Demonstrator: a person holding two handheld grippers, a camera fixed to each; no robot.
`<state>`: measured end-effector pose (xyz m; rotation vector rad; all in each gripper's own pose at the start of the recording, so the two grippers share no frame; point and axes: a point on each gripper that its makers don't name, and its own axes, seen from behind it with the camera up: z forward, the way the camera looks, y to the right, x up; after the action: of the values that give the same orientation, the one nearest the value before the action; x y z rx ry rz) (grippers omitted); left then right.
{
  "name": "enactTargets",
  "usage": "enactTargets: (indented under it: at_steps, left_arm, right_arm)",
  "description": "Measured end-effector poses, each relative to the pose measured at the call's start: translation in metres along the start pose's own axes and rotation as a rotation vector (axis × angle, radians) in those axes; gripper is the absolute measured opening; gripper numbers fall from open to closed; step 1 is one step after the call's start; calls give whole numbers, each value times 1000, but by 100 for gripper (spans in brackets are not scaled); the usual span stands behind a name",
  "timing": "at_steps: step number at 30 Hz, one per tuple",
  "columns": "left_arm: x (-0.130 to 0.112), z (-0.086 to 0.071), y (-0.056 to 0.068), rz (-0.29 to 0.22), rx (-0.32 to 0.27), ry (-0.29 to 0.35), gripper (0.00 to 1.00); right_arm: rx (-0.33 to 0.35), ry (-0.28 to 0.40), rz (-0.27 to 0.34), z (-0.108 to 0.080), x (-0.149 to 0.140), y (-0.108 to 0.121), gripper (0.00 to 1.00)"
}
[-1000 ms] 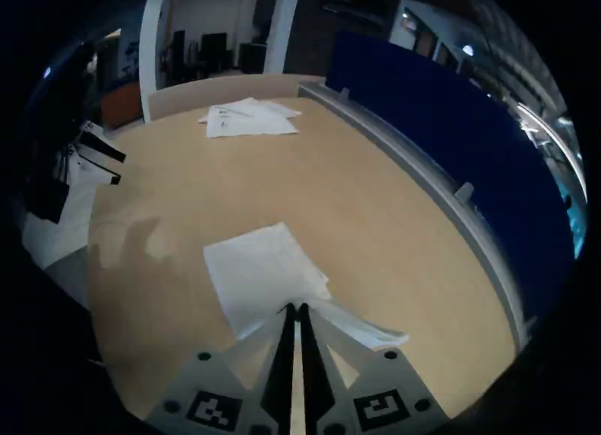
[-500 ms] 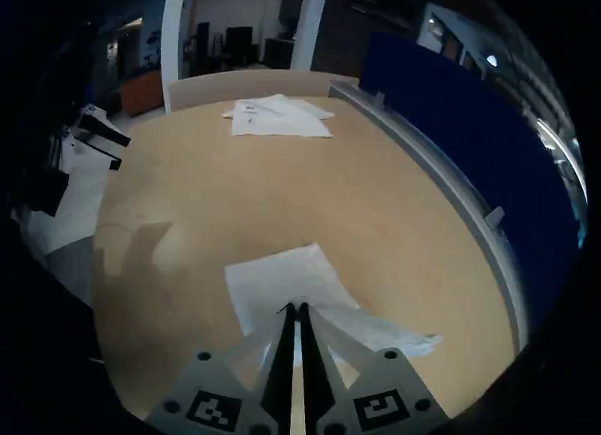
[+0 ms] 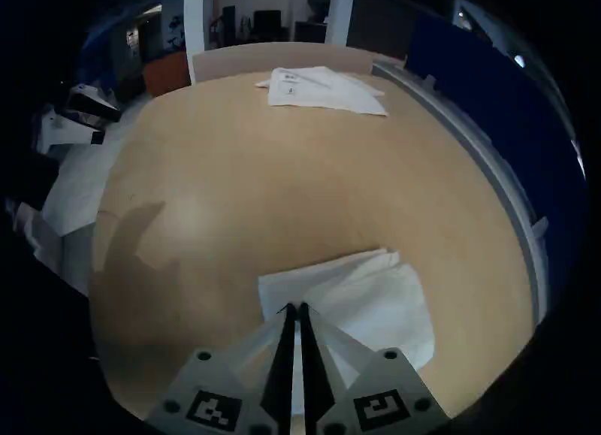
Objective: Fold towel
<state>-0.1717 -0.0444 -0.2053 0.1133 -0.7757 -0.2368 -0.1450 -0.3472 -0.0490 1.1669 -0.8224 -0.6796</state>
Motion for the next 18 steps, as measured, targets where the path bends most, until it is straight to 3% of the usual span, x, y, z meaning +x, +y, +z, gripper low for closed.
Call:
enactTargets:
  at_steps: [8, 16, 18]
  left_arm:
    - [1, 2, 1, -3, -5, -4, 91]
    - [6, 6, 6, 12, -14, -4, 91]
    - [7, 7, 7, 15, -17, -4, 91]
  right_arm:
    - [8, 5, 28, 3, -1, -1, 10]
    - [3, 14, 35, -6, -4, 0, 54]
    - [0, 17, 37, -8, -5, 0, 55]
